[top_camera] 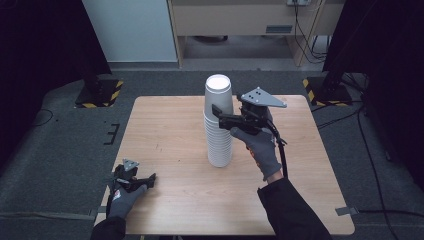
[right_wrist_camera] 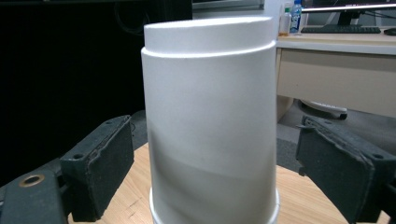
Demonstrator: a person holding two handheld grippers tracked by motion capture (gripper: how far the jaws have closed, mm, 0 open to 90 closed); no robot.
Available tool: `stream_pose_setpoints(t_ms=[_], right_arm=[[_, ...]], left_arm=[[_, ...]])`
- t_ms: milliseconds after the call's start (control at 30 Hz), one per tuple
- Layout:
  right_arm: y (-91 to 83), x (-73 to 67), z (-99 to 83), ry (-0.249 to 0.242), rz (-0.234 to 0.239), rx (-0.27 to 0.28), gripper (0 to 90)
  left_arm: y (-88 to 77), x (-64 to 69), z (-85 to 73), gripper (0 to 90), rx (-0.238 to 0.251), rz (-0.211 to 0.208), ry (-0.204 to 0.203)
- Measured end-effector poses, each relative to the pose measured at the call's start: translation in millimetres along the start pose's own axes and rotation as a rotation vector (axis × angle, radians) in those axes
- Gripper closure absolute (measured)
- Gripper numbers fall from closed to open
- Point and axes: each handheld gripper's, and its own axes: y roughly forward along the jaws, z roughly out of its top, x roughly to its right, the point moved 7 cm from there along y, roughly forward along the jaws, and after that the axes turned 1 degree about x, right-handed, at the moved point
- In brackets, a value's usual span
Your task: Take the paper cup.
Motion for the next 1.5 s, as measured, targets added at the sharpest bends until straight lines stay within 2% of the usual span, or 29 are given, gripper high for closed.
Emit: stream_pose_setpoints(t_ms=[267, 567, 833, 1000, 1100, 1200, 1500], right_arm=[[22.0, -1.7, -8.6, 0.000, -0.003, -0.023, 11.6], [34.2, 0.2, -15.0, 0.012, -0.014, -0.040, 12.6], [34.4, 0.6, -14.5, 0.017, -0.012, -0.045, 13.9], [34.0, 0.0, -13.1, -0.002, -0.015, -0.052, 14.6], [30.8, -0.9, -5.1, 0.017, -0.006, -0.017, 15.0], [28.4, -1.1, 2.0, 0.007, -0.011, -0.005, 15.0], [23.8, -1.2, 19.2, 0.021, 0.000, 0.032, 15.2]], left_arm=[[0.0, 0.0, 0.0, 2.8, 0.000, -0.001, 0.001], [0.0, 0.0, 0.0, 2.7, -0.001, -0.001, 0.001], [0.0, 0.0, 0.0, 2.7, -0.001, -0.001, 0.001], [0.0, 0.0, 0.0, 2.7, -0.001, -0.001, 0.001], [0.0, 0.0, 0.0, 2.7, -0.001, -0.001, 0.001], [0.0, 0.0, 0.0, 2.7, -0.001, -0.001, 0.001], [0.0, 0.0, 0.0, 2.7, -0.001, -0.002, 0.001]])
